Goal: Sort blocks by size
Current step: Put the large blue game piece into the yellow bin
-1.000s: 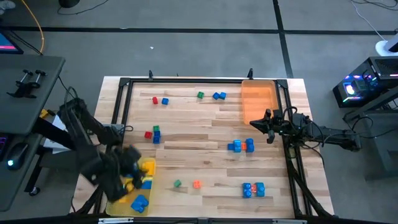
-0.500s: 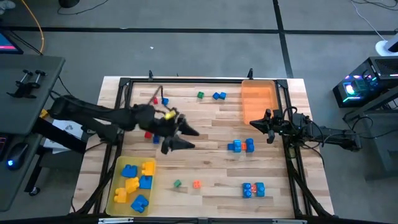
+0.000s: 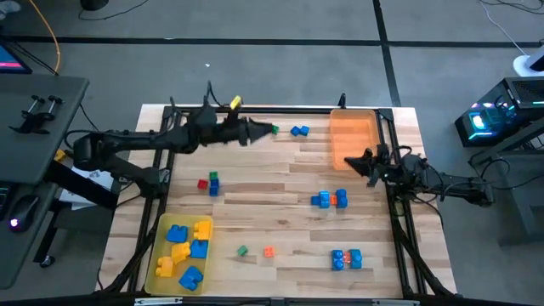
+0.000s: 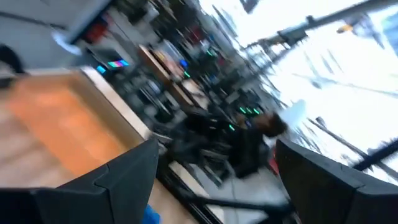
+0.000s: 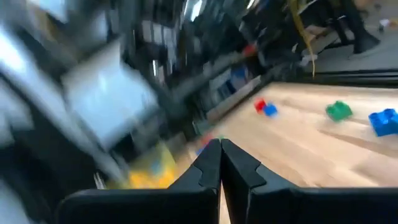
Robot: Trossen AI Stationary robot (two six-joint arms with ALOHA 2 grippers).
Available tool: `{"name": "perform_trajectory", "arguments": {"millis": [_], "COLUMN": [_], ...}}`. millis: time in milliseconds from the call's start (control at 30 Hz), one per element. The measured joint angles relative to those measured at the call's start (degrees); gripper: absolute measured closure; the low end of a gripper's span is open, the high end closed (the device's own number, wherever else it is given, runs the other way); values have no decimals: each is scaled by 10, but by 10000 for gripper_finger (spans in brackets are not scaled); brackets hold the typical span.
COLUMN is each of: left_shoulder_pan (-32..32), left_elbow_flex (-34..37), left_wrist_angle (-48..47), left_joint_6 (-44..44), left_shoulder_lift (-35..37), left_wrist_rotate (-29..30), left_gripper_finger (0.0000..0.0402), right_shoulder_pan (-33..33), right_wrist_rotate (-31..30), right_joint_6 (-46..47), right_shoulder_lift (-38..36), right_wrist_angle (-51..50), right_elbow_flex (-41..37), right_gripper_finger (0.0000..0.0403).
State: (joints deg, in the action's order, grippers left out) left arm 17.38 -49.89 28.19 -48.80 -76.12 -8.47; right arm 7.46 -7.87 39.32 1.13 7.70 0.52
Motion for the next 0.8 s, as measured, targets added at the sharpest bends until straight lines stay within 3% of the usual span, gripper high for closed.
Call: {"name": "perform_trajectory", "arguments": {"millis": [100, 167, 300, 400, 500, 633, 700, 800], "left_shoulder_pan": [43, 75, 124, 136, 143, 151, 156, 158], "left_elbow_flex": [0, 0, 0, 0, 0, 0, 0, 0], "left_wrist_angle": [-30, -73, -147, -149, -143, -148, -154, -176], "left_joint_6": [0, -2, -17, 17, 44, 84, 101, 120], "left_shoulder_lift": [0, 0, 0, 0, 0, 0, 1, 1], "left_wrist_rotate": [31, 60, 56, 3, -49, -102, -121, -145], "left_gripper_finger": [95, 95, 95, 95, 95, 95, 95, 95], "right_shoulder_pan": [0, 1, 13, 14, 14, 3, -6, -23], "right_wrist_rotate": [-87, -144, -87, -37, 39, 47, 48, 50], "right_joint_6": [168, 205, 184, 137, 89, 84, 100, 147], "right_shoulder_lift": [-1, 6, 48, 112, 205, 364, 443, 539], "right_wrist_angle": [70, 117, 233, 209, 11, -429, -586, -725], "right_elbow_flex": [0, 0, 25, 114, 260, 452, 511, 550], "right_gripper_finger": [402, 402, 402, 402, 402, 402, 402, 397]}}
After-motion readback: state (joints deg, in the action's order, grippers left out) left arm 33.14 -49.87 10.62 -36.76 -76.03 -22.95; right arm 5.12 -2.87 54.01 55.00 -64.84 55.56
